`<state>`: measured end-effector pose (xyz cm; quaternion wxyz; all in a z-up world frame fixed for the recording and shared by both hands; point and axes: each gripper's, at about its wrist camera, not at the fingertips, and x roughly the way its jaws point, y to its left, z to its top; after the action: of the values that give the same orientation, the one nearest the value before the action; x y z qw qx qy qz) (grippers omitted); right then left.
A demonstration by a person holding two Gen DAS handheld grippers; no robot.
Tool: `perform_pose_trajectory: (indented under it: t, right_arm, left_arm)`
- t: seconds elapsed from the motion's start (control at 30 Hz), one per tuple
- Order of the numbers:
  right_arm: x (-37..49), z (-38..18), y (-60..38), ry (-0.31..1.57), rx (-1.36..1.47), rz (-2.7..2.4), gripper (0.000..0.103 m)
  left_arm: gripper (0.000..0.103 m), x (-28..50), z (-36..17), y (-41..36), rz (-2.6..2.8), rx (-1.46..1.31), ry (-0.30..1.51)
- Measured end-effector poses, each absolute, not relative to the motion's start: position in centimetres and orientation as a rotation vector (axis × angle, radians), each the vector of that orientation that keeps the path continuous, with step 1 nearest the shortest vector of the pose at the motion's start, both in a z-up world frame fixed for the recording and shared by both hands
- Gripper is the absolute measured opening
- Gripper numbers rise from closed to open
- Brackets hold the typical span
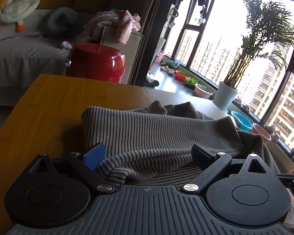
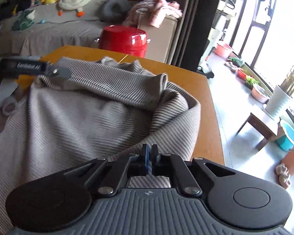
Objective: Fold clothes
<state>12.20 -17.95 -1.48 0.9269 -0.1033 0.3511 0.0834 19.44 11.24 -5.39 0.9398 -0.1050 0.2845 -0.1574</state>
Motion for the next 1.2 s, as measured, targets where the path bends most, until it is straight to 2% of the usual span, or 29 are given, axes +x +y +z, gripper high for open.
perform_pose_trajectory:
  t: [0.27,0.33,0.37,0.63,0.93,1.03,1.1,1.2]
  right_arm:
    - [11.3,-1.3,-15.6,0.719,-0.214,0.354,0.005]
    - [10.9,-1.9,-14.7,0.736,-0.253,0.391,0.018]
    - [10.7,-2.3,-14.2,0.743,-0.273,0.394,0.028]
    - [12.4,-4.2,-13.2,0.747,-0.149,0.397,0.03]
    - [10.3,-2.1,-15.5,0.705,-0.345,0.278,0.029]
    - [8.6,-0.3,-16.8,0.687,-0.332,0.294,0.033]
    - [7.3,0.4,-16.6,0.687,-0.348,0.352,0.051]
    - [5.8,-0.3,-15.2,0.719,-0.391,0.445,0.061]
  left_arm:
    - [0.098,19.2,-5.2,11.3,-0.291,-0.17,0.587]
    - [0.098,19.3,-5.2,11.5,-0.286,-0.176,0.591]
    - [0.098,19.3,-5.3,11.6,-0.285,-0.179,0.592]
    - [0.098,19.3,-5.2,11.7,-0.282,-0.179,0.596]
    - [0.099,19.7,-5.3,12.1,-0.281,-0.196,0.608]
    - [0.1,19.7,-5.3,11.9,-0.28,-0.19,0.609]
    - [0.1,19.6,-5.3,11.9,-0.28,-0.193,0.61]
    - [0.101,19.6,-5.4,12.0,-0.276,-0.197,0.612]
